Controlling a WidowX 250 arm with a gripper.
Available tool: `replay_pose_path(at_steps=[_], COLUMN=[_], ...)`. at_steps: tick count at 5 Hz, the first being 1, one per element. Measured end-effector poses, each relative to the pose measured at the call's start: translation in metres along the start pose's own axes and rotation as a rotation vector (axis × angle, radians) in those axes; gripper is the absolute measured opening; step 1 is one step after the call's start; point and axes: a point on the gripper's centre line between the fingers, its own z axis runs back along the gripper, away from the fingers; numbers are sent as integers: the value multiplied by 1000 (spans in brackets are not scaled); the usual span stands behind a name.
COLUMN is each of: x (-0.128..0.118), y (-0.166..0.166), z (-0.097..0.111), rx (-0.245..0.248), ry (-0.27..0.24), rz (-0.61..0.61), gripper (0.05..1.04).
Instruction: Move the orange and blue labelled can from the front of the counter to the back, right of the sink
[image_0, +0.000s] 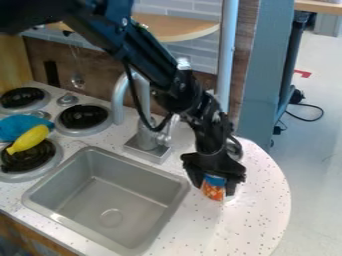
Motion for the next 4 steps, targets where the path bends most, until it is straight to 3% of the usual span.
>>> replay_pose_path(at_steps=[2,3,4], x=[0,-22,-27], y=[0,4,1], z=[0,2,36], rx=[-6,4,23], ry=[11,57,31], rz=[-9,-21,-64], gripper=[1004,1004,1004])
